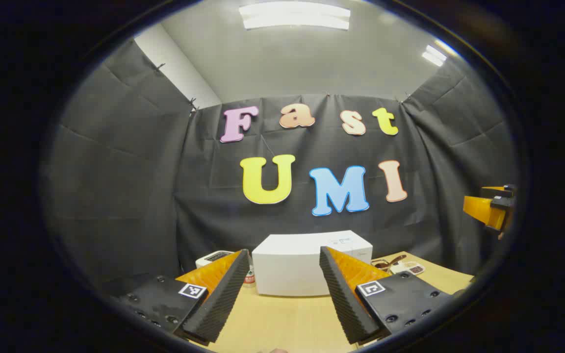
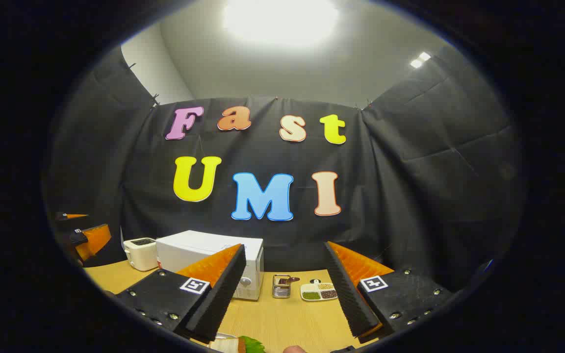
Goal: Open the microwave oven with the left hand, put the food in, and close the microwave oven.
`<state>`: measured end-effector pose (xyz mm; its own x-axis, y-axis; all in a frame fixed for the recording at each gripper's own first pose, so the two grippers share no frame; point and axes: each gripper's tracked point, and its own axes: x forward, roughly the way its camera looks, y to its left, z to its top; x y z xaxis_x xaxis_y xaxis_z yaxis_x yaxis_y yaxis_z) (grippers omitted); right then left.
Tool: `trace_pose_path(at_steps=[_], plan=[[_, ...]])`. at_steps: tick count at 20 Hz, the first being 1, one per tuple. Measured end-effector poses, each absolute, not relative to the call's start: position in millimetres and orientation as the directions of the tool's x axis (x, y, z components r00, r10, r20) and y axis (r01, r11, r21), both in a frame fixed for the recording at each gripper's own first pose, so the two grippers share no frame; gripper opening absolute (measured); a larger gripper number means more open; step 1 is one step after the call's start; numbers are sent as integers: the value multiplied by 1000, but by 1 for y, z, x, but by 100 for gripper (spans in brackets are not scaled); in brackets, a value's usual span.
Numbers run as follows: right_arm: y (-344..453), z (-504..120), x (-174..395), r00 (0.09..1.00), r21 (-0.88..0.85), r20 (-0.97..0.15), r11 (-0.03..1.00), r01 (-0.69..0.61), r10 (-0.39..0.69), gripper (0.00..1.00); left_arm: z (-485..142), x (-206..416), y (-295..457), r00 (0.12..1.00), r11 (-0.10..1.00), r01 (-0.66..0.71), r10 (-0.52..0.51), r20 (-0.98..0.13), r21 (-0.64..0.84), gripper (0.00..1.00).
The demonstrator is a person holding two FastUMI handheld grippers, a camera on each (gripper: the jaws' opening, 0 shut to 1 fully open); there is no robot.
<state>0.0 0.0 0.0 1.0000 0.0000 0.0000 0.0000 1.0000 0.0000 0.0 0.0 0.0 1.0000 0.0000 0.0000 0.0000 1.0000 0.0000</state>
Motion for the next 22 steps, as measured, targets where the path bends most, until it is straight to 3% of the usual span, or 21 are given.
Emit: trace_pose_path(at_steps=[22], plan=[[-18,-12,1,999,7,-19,999,-37,37,96,3,-4,-35,1000,1000,-17,17,5,-2,96]])
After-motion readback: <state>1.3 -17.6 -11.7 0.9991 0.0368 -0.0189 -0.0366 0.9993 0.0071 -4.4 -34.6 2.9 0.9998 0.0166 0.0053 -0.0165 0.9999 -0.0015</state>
